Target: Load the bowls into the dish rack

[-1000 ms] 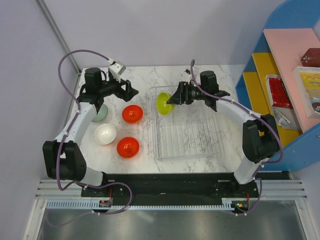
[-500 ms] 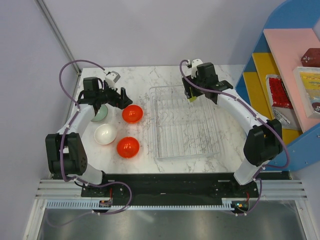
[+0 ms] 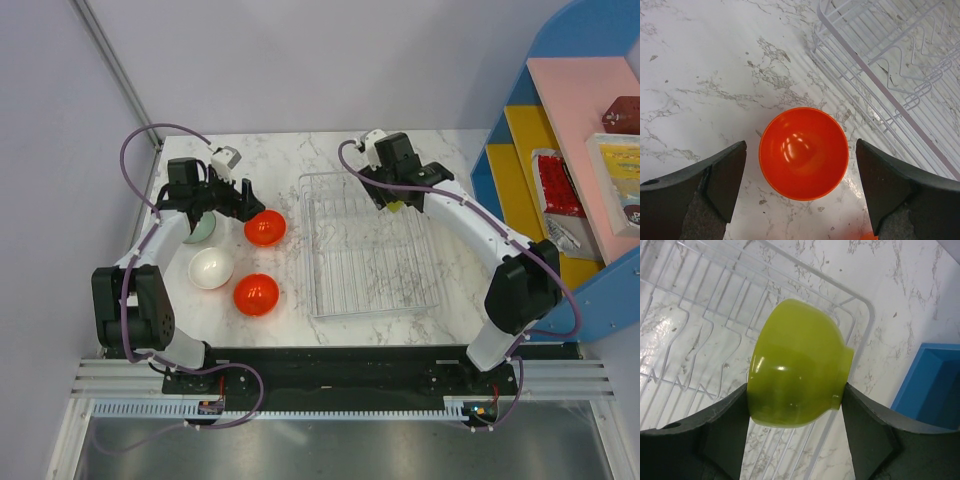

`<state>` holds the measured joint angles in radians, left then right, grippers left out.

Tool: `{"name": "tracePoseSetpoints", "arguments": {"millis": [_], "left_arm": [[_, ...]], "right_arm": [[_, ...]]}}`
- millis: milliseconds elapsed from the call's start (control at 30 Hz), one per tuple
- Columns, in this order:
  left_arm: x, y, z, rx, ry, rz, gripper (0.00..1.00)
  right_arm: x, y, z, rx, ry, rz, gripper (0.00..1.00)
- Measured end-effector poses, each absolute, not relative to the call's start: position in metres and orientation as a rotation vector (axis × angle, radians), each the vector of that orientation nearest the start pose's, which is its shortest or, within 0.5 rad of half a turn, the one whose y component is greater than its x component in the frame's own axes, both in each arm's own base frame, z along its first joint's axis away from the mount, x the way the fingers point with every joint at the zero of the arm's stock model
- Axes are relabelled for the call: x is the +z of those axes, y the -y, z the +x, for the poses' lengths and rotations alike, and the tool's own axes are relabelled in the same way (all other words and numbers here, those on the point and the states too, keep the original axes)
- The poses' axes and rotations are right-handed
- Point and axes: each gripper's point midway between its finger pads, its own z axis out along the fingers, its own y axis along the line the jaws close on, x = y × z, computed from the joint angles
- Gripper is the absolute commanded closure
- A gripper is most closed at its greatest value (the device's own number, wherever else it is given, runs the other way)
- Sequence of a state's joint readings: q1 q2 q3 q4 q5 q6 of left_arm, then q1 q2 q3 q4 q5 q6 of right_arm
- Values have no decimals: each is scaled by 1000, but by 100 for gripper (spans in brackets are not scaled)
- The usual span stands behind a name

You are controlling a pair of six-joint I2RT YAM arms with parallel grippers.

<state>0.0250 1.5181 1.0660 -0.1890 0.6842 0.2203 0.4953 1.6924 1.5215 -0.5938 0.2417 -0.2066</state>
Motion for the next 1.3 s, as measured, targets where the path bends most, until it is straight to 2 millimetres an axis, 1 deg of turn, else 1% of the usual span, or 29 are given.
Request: {"name": "tracePoseSetpoints", "arguments": {"millis": [133, 300, 333, 733, 1067, 1300], "left_arm": [[159, 94, 402, -610, -2038, 570, 5], [159, 94, 402, -612, -2039, 570, 5], [159, 94, 402, -612, -2039, 570, 5], [159, 94, 402, -612, -2039, 571, 5], [159, 94, 402, -612, -2039, 571, 5], [159, 94, 402, -612, -2039, 571, 5]], "right_arm": [[189, -170, 412, -166, -2227, -714, 100], [161, -172, 394, -184, -2279, -770, 100], [159, -171, 393, -188, -2284, -771, 100], [152, -177, 395, -153, -2293, -642, 100], [146, -178, 389, -94, -2316, -522, 100], [141, -180, 390, -76, -2319, -506, 100]]}}
